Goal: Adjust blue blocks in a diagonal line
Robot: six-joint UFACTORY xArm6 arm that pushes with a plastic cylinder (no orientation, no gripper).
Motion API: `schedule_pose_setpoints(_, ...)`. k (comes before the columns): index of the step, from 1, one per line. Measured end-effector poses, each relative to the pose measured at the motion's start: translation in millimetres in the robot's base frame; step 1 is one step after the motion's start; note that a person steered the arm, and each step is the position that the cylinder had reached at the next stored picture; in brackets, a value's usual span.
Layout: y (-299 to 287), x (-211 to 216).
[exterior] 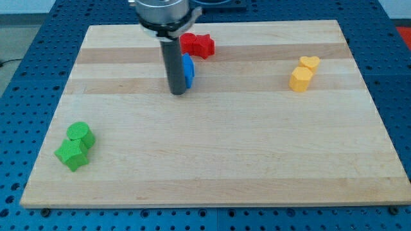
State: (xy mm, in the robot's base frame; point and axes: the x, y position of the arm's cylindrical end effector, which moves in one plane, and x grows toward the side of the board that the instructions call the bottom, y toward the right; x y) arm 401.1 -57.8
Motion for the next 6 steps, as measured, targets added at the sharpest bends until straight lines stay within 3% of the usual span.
schedule_pose_setpoints(1,31.1,0.0)
schedule_pose_setpoints(4,-3.4,-2.9)
schedule_pose_setpoints(6,24.3,-33.0)
